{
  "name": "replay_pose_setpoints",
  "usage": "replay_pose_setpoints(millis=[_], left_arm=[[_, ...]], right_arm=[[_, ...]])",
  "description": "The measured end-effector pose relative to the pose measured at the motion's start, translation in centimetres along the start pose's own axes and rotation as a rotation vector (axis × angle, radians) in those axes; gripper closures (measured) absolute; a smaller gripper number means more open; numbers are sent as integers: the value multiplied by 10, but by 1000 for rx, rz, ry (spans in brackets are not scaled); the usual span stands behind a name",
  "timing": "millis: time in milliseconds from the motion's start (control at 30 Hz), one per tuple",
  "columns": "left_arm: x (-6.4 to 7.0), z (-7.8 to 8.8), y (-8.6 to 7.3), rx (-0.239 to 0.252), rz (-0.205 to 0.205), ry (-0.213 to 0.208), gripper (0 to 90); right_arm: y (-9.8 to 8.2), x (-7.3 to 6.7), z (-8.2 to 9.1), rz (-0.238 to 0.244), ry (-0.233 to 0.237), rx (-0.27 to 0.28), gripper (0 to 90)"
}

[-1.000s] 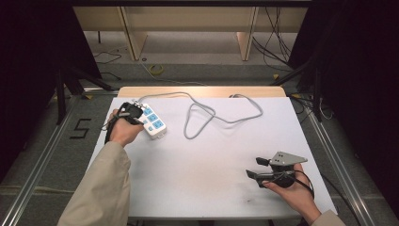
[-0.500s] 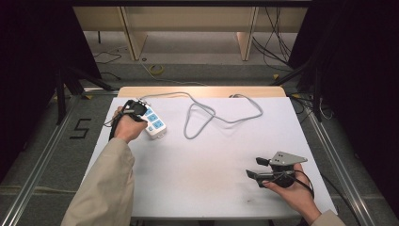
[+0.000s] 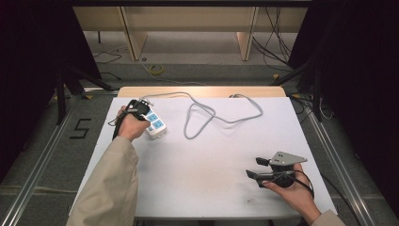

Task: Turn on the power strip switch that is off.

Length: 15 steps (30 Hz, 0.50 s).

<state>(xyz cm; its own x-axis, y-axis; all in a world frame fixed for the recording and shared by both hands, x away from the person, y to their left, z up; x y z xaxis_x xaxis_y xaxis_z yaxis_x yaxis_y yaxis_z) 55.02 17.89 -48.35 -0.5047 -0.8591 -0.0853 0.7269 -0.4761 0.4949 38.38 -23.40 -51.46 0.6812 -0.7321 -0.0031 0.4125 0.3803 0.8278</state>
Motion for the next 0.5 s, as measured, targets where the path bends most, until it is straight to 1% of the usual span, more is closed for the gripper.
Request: replay_pose_setpoints(millis=[200,267,500], left_arm=[[1,-3,1,-2,6,-2,899],[2,-4,1,-9,0,-5,899],[4,-8,2,-17,1,-6,899]], right_arm=[[0,0,0,-2,2,1,350],[0,0,0,-1,1,0,350],[0,0,0,-2,1,0,350]])
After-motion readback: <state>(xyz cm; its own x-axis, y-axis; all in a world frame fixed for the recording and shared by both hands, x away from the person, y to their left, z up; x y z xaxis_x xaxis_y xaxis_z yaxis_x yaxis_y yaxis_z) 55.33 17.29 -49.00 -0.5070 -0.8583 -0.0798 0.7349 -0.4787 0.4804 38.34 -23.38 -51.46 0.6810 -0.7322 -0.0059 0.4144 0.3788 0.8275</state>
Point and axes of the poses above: each handheld gripper's, and its own axes: z roughly backward along the jaws, y roughly out of its top, x roughly to its right, the point moved 7 cm from there along -z, roughly forward along the jaws, and after that the axes turned 5 degrees about -y, right-handed, at the moved point
